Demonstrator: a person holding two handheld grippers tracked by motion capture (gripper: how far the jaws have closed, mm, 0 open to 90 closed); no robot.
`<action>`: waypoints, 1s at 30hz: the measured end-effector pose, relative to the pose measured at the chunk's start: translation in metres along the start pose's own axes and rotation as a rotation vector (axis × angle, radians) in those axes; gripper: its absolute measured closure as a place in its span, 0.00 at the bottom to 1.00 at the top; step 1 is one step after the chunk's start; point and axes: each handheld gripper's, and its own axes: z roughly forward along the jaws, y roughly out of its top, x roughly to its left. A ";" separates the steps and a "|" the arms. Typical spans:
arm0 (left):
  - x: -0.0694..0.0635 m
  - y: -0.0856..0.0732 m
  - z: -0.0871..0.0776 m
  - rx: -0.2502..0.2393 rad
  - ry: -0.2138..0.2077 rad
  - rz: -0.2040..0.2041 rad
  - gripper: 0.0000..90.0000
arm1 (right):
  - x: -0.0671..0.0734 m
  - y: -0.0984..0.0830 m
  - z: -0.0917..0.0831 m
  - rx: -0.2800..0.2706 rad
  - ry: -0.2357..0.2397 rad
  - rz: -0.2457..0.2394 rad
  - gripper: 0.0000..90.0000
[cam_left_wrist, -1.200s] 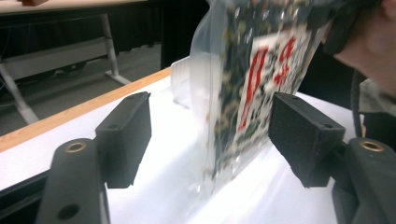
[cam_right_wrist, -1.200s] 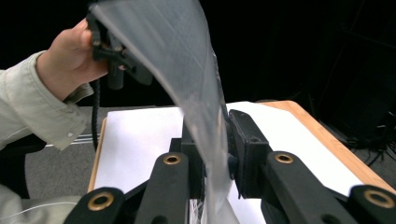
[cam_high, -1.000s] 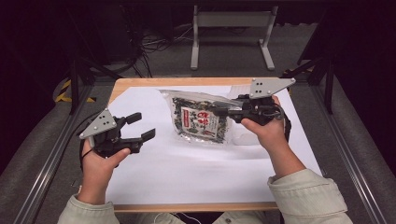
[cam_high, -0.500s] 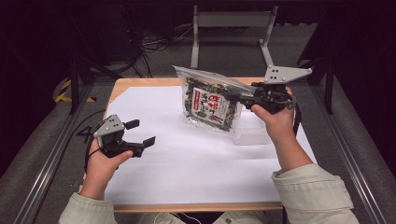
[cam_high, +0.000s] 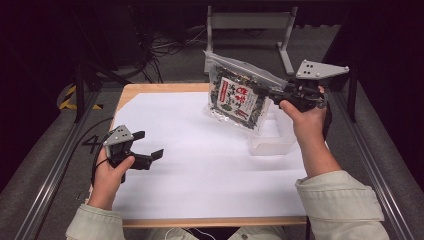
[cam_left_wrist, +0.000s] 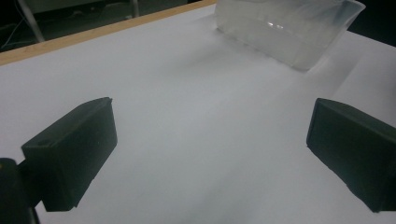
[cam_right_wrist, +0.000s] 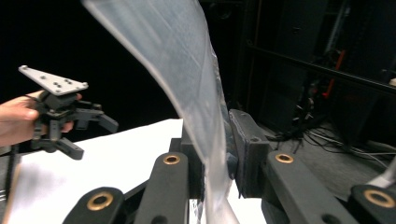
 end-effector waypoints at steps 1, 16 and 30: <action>0.002 -0.001 0.001 0.011 0.012 -0.006 0.03 | -0.002 0.000 -0.001 0.002 -0.009 -0.001 0.84; 0.005 -0.010 0.005 0.009 0.024 -0.006 0.03 | -0.028 0.001 -0.012 0.037 -0.095 -0.011 0.84; 0.003 -0.010 0.007 0.018 0.010 0.000 0.04 | -0.052 -0.006 -0.030 0.061 -0.199 -0.018 0.84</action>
